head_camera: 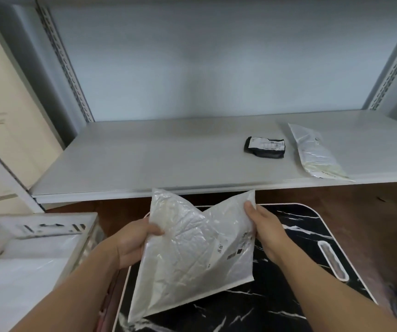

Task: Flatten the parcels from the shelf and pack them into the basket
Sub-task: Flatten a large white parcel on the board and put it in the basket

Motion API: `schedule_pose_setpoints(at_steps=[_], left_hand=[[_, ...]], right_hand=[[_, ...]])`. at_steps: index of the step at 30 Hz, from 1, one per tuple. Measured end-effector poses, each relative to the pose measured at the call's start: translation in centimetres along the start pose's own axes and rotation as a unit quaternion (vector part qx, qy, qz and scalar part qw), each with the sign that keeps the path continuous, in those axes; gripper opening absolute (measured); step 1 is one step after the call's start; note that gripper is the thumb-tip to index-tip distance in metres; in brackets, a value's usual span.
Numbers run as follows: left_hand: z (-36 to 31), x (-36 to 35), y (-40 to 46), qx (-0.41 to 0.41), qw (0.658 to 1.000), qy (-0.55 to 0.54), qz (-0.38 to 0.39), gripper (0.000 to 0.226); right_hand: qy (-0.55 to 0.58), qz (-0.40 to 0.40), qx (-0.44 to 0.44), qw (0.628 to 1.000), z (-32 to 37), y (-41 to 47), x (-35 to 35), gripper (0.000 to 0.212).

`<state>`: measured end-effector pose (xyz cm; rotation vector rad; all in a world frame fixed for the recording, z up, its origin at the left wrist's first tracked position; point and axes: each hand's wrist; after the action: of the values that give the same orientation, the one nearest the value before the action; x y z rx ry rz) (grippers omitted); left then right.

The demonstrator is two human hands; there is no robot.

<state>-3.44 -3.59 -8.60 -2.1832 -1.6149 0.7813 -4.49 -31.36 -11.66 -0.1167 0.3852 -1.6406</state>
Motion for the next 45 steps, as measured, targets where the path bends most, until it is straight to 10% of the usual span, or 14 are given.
schedule_pose_setpoints(at_steps=[7,12,17,23,28,45], left_hand=[[1.3,1.2,3.4,-0.064,0.951,0.109,-0.283,0.046],[3.4,1.1,5.8,-0.062,0.938,0.149,-0.307,0.031],[5.0,1.5,7.5,-0.02,0.892,0.291,-0.345,0.063],[9.5,-1.1,8.9,-0.054,0.745,0.622,-0.232,0.068],[12.3,-3.6,10.9,-0.096,0.666,0.713,-0.199,0.072],[14.1,-2.6,11.9,-0.131,0.628,0.737,-0.212,0.063]], right_hand=[[-0.175,-0.225,0.062,0.957,-0.4,1.8,-1.4,0.046],[-0.271,-0.27,0.07,0.921,-2.0,3.4,-0.9,0.047],[-0.377,-0.19,-0.002,0.907,-4.0,4.2,0.6,0.055],[-0.668,-0.017,0.079,0.739,-9.1,3.5,-0.4,0.074],[-0.72,0.041,0.154,0.675,-12.6,5.3,-1.4,0.06],[-0.731,0.021,0.189,0.655,-15.1,5.7,-1.8,0.055]])
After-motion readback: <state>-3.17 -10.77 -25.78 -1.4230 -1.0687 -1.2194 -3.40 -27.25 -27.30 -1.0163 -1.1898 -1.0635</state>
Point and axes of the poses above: each hand's wrist, its own y-axis towards the middle knuckle, its own x-axis out of the back of the hand, z = x × y, and after that the axes turned 5 degrees about z, right-handed
